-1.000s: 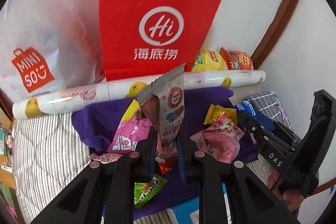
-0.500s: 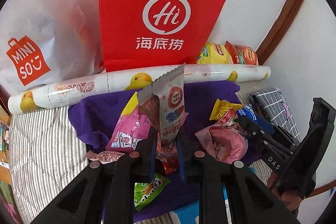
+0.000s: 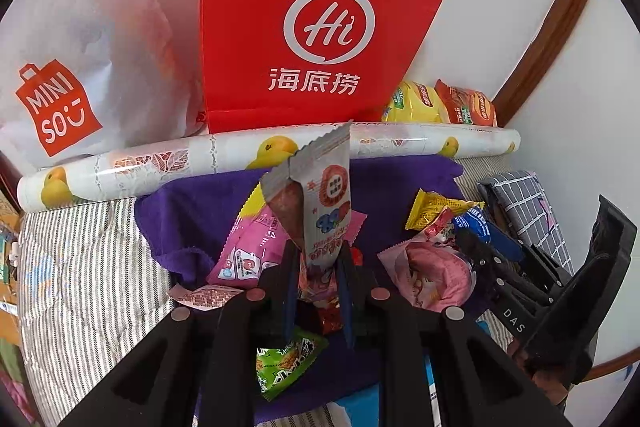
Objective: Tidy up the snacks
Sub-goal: 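Lower both bags and open both tools onto the purple towel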
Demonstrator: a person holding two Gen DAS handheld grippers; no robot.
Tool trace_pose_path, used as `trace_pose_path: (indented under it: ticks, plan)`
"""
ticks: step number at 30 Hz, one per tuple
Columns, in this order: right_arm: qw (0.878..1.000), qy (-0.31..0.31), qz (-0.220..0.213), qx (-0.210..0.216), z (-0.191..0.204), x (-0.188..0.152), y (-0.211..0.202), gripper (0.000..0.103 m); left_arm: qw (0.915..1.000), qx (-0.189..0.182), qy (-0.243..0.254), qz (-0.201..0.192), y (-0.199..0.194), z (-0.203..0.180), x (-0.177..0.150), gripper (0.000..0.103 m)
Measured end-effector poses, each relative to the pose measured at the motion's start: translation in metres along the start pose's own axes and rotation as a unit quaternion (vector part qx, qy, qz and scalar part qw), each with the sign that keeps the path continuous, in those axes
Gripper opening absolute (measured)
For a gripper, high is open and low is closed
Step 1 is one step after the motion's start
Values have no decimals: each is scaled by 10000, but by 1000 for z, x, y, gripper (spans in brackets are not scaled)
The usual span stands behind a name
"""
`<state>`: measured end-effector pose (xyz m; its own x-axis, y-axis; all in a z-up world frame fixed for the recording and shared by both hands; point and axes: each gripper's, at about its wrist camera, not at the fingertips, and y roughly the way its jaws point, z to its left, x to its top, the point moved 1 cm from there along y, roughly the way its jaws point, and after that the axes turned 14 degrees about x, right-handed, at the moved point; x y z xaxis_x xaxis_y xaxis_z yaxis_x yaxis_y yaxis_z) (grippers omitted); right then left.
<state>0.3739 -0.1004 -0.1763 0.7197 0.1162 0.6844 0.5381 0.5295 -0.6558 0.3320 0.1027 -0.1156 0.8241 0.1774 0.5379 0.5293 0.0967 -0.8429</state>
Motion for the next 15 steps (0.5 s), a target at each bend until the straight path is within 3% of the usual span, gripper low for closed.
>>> trace_pose_path:
  ticks: [12, 15]
  plan:
    - [10000, -45, 75, 4, 0, -1, 1, 44, 9999, 24, 120, 36, 4, -6, -1, 17]
    - [9999, -78, 129, -20, 1, -1, 3, 49, 9998, 6, 161, 125, 9, -9, -2, 17]
